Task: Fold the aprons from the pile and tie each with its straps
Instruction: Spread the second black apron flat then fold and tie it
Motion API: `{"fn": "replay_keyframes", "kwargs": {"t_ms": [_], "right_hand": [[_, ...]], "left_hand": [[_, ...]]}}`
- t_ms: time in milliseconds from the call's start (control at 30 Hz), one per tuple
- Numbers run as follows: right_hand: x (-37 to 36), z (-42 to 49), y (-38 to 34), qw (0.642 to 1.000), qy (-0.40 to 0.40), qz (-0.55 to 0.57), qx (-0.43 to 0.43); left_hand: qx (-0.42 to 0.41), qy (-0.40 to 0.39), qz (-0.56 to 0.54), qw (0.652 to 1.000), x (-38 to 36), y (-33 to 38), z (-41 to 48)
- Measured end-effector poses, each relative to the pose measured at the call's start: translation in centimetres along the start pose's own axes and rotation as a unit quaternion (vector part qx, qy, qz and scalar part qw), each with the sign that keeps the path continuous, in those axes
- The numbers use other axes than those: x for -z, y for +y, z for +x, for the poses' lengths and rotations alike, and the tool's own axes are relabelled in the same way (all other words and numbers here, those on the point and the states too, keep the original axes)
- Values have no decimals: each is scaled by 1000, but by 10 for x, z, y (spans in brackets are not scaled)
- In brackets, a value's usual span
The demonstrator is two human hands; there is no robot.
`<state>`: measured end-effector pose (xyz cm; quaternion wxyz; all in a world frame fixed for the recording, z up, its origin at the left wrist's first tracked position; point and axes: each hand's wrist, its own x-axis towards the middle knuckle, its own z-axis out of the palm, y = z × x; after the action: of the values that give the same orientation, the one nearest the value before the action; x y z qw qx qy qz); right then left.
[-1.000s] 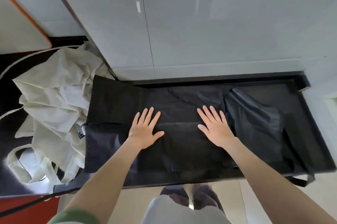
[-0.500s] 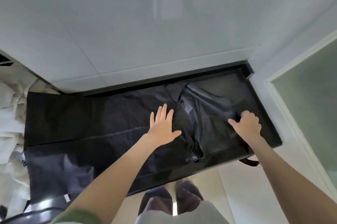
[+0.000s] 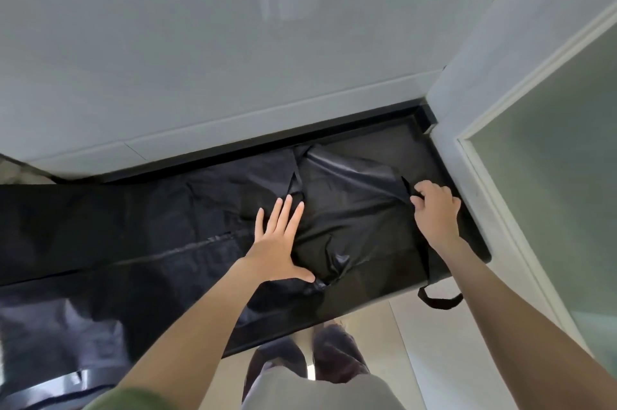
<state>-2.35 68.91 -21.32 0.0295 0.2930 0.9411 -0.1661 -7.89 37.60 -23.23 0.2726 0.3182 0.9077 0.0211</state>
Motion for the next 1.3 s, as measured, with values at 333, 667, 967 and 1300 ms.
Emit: {"fn": "replay_keyframes", "kwargs": {"t_ms": [333, 667, 967, 1300], "right_hand": [[1, -14, 1, 999, 15, -31, -21], [-4, -56, -20, 980, -158, 28, -117], [-2, -57, 12, 977, -146, 56, -146], [-8, -93, -39, 978, -59, 9, 198]], "left_hand": [[-67, 304, -30, 950, -18, 24, -8], [-193, 130, 75, 970, -35, 4, -28], [-141, -7, 52, 989, -21, 7, -20], [-151, 31, 8, 988, -25, 11, -18]]}}
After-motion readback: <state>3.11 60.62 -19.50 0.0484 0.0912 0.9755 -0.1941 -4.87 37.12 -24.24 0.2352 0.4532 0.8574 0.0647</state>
